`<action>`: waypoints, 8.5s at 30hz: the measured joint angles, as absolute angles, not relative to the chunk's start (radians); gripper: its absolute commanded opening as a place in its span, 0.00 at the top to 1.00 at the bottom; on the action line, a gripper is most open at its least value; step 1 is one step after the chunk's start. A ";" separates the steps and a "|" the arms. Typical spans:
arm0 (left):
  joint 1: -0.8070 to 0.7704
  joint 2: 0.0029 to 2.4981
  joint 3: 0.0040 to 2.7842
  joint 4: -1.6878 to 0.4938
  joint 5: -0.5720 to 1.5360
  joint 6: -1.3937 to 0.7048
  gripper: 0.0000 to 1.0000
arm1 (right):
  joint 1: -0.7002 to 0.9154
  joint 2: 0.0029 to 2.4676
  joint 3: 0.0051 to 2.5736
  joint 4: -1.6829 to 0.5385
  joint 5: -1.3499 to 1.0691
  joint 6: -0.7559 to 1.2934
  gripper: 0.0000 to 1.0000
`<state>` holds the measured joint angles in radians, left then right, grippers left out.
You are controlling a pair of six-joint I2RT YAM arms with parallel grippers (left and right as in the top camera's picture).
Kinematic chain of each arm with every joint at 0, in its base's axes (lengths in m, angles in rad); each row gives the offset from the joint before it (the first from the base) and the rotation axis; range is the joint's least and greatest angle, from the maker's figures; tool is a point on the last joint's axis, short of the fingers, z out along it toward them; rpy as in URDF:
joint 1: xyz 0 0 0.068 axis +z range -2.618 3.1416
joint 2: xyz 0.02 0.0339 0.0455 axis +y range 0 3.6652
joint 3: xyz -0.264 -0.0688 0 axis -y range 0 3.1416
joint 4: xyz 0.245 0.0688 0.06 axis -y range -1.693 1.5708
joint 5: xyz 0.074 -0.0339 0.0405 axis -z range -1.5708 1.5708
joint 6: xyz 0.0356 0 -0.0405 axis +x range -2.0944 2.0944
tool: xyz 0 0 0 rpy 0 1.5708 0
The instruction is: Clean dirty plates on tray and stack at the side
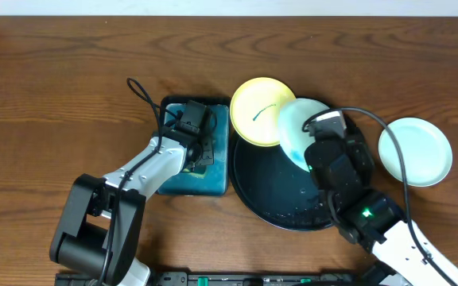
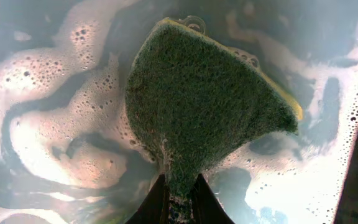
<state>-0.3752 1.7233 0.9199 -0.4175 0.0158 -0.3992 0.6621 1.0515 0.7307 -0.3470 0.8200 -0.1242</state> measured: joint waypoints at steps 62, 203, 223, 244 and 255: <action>-0.375 1.725 0.921 -0.416 0.016 -0.399 0.93 | -0.114 1.158 0.734 -0.437 0.214 0.488 0.98; -0.375 1.726 0.922 -0.419 0.015 -0.399 0.93 | -0.382 1.618 0.779 -0.091 -0.217 0.573 0.61; -0.375 1.726 0.922 -0.419 0.016 -0.399 0.92 | -0.374 1.618 0.779 -0.093 -0.153 0.574 0.62; -0.375 1.726 0.922 -0.419 0.015 -0.399 0.93 | -0.374 1.618 0.779 -0.080 -0.128 0.606 0.63; -0.375 1.726 0.922 -0.419 0.016 -0.399 0.92 | -0.374 1.662 0.779 -0.044 -0.119 0.623 0.66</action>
